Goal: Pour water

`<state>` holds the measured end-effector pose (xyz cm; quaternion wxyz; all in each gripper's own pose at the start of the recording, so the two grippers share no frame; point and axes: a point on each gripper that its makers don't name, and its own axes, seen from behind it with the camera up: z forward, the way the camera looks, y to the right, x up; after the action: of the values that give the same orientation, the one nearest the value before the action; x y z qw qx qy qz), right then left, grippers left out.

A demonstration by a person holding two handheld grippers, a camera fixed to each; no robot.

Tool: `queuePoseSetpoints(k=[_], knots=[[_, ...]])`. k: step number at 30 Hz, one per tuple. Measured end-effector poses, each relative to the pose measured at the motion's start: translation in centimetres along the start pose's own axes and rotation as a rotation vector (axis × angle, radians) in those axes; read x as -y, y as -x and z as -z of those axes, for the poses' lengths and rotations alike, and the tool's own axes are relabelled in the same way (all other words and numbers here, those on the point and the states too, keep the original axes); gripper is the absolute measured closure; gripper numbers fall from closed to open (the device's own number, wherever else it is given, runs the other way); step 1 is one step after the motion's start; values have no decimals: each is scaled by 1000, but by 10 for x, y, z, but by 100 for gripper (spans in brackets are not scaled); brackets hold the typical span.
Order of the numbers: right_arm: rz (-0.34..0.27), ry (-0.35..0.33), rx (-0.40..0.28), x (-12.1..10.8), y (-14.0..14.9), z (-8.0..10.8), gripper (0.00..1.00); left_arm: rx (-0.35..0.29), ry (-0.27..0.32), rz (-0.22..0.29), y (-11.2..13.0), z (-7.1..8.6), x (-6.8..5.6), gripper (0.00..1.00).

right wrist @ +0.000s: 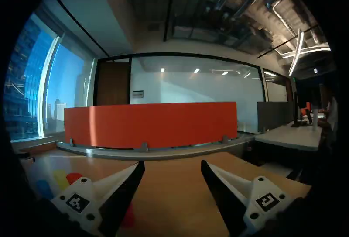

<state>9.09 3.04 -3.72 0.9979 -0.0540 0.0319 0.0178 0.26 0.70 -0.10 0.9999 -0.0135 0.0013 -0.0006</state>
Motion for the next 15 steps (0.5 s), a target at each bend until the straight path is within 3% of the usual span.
queuePoseSetpoints(k=[15], knots=[[39,-35,-24,8,-4,-2,1,2,17,-1,1,0,-4,4]])
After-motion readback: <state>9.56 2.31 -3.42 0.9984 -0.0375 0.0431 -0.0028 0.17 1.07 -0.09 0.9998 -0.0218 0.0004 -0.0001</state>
